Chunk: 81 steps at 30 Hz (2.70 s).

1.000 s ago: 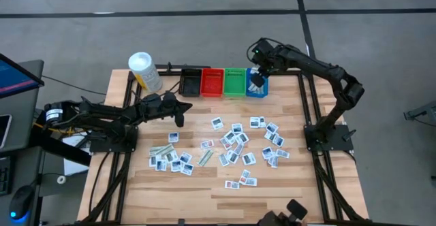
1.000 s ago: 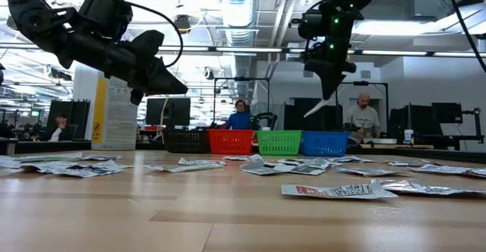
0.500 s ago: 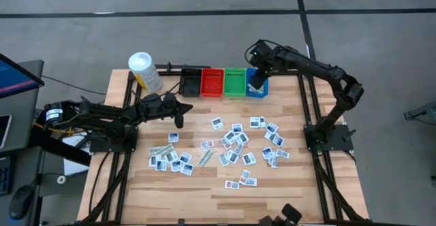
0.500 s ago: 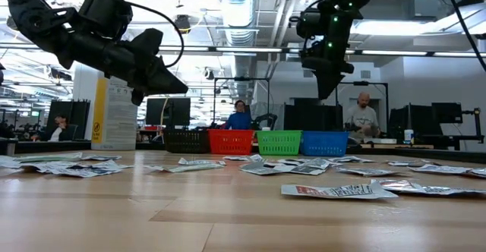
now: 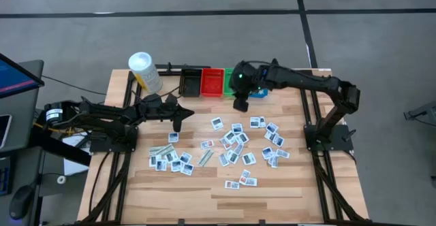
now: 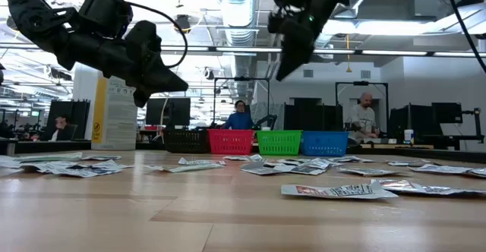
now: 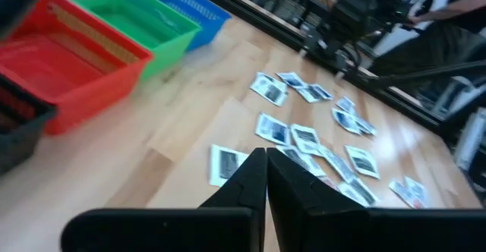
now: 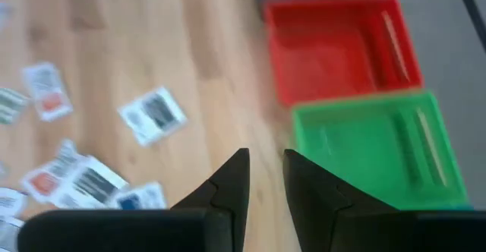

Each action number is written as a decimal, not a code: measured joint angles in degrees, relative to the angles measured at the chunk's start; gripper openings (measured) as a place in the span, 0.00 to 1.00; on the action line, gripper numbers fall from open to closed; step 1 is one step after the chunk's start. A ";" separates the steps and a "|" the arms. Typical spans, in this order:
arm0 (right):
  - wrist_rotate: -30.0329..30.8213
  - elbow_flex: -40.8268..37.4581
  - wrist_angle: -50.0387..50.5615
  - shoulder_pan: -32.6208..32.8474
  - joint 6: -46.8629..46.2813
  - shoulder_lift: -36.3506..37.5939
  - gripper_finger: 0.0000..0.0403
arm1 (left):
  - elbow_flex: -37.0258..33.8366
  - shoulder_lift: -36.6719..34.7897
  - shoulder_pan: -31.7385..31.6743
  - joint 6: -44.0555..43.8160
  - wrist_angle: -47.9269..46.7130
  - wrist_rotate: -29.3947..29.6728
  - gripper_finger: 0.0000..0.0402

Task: Pick & Place First Aid Supplies
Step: Put the right bandage pack into the blue bin

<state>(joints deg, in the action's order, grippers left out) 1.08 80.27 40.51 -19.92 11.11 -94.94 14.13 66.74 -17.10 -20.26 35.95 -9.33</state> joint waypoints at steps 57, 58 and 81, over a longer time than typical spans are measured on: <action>9.38 -40.25 -16.94 30.07 -25.18 24.09 0.19 | 0.73 8.69 38.92 17.02 -1.74 14.89 0.36; 9.40 -40.28 -16.93 30.07 -25.18 24.06 0.19 | 1.07 10.24 39.32 17.30 -1.73 15.69 0.36; 9.44 -40.28 -17.42 30.57 -27.73 24.06 0.19 | 10.14 26.91 37.55 29.04 -1.12 10.56 0.36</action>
<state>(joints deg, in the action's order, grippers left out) 10.52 39.99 23.10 10.66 -16.61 -70.87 24.27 93.65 20.45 8.77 34.83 1.22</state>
